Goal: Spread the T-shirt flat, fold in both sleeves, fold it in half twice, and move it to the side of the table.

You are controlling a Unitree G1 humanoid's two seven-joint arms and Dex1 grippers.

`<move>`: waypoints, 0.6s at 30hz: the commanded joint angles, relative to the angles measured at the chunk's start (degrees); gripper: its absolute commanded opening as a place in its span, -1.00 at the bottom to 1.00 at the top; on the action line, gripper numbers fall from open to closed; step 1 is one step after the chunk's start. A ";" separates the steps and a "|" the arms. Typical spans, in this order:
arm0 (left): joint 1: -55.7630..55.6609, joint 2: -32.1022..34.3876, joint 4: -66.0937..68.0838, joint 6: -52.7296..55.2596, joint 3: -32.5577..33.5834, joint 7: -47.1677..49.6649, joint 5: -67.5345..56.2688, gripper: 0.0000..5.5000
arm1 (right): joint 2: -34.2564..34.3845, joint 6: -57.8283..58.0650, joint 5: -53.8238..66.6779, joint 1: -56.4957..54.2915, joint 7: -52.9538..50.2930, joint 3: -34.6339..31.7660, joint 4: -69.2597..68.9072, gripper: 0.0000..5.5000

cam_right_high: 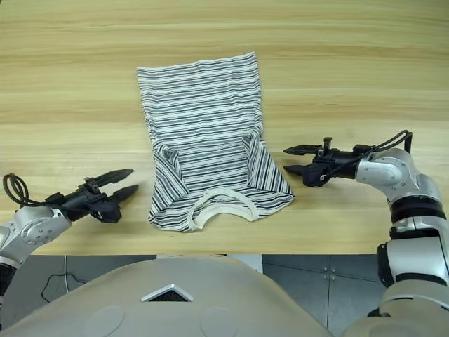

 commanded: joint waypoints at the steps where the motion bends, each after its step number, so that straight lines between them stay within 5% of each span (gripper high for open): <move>1: -1.83 0.45 -0.43 -3.35 -5.34 -3.71 4.90 -0.09 | 0.57 -5.07 -5.11 1.68 0.97 6.55 0.67 -0.21; 8: -7.15 -1.52 0.06 -3.51 -8.85 -3.37 8.06 -0.09 | -3.78 -10.55 -19.20 -0.18 -5.02 9.45 -1.54 -0.21; 18: -8.74 -3.71 -0.32 -2.84 -10.92 -2.73 11.39 -0.09 | -10.75 2.27 -53.57 -9.16 -46.93 23.43 -0.99 -0.21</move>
